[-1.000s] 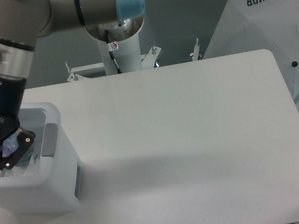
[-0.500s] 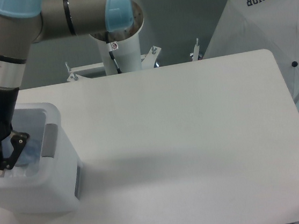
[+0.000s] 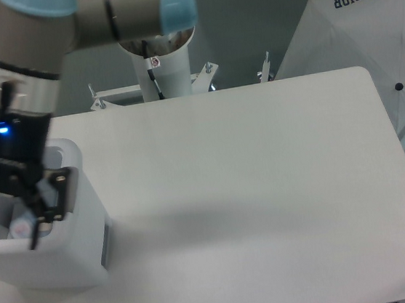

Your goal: Place the trash in the trash can

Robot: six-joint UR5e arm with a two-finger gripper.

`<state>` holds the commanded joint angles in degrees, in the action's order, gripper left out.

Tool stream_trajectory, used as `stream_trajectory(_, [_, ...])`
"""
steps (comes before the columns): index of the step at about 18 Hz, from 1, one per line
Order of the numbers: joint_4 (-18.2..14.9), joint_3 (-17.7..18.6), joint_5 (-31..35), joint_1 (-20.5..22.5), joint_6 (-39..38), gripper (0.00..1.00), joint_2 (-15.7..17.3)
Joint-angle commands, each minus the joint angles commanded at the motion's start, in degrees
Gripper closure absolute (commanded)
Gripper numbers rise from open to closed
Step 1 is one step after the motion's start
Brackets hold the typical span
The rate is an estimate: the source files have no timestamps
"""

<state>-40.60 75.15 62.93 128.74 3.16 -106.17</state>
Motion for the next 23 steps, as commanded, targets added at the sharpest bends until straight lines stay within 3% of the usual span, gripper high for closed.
stream_trajectory(3, [-0.26, 0.96, -0.09, 5.36, 3.42, 0.00, 0.00])
stream_trajectory(6, [-0.35, 3.51, 0.00, 10.99, 11.67, 0.00, -0.26])
stream_trajectory(13, [-0.26, 12.73, 0.26, 22.68, 32.41, 0.00, -0.97])
stream_trajectory(17, [-0.53, 14.94, 4.29, 26.46, 42.96, 0.00, -1.67])
stream_trajectory(22, [-0.79, 15.03, 10.97, 26.74, 55.88, 0.00, -5.62])
stream_trajectory(23, [-2.18, 15.46, 13.16, 26.65, 58.60, 0.00, -5.62])
